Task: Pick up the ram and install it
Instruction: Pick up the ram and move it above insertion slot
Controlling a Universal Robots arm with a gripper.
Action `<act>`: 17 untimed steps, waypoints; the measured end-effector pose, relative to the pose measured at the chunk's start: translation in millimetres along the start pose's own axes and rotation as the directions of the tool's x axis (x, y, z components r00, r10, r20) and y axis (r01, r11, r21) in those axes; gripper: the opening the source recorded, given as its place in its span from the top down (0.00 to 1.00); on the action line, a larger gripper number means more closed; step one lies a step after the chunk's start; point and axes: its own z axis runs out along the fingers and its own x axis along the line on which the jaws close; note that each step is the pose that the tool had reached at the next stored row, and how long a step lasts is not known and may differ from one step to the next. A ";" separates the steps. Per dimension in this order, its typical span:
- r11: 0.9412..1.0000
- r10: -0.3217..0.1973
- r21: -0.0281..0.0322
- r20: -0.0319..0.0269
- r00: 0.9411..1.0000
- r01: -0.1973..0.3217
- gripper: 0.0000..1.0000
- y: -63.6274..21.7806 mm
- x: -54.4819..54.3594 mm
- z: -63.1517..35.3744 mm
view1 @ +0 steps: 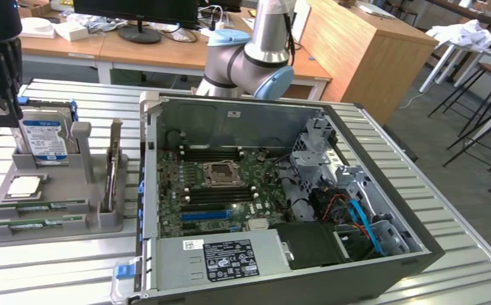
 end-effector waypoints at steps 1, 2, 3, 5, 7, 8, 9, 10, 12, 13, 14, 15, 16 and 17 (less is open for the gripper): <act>1.000 0.000 0.000 0.000 1.000 0.000 0.76 0.0 0.0 1.2; 1.000 0.000 0.000 0.000 1.000 0.000 0.76 -0.1 0.1 2.7; 1.000 0.000 0.000 0.000 1.000 0.000 0.76 -0.2 0.1 4.4; 1.000 0.000 0.000 0.001 1.000 0.000 0.76 -0.3 0.1 8.1; 1.000 0.000 0.000 0.002 1.000 0.000 0.76 -0.5 0.2 11.6; 1.000 0.000 0.000 0.002 1.000 0.000 0.76 -0.5 0.2 13.2; 1.000 0.000 0.000 0.002 1.000 0.000 0.76 -0.6 0.2 14.8; 1.000 0.000 0.000 0.003 1.000 0.000 0.76 -0.7 0.3 16.4; 1.000 0.000 0.000 0.004 1.000 0.000 0.76 -0.8 0.3 19.3; 1.000 0.000 0.000 0.004 1.000 0.000 0.76 -0.9 0.3 20.8; 1.000 0.000 0.000 0.004 1.000 0.000 0.76 -0.9 0.3 22.5; 1.000 0.000 0.000 0.004 1.000 0.000 0.76 -1.0 0.4 24.0; 1.000 0.000 0.000 0.005 1.000 0.000 0.76 -1.1 0.4 25.5; 1.000 0.000 0.000 0.005 1.000 0.000 0.76 -1.2 0.5 27.1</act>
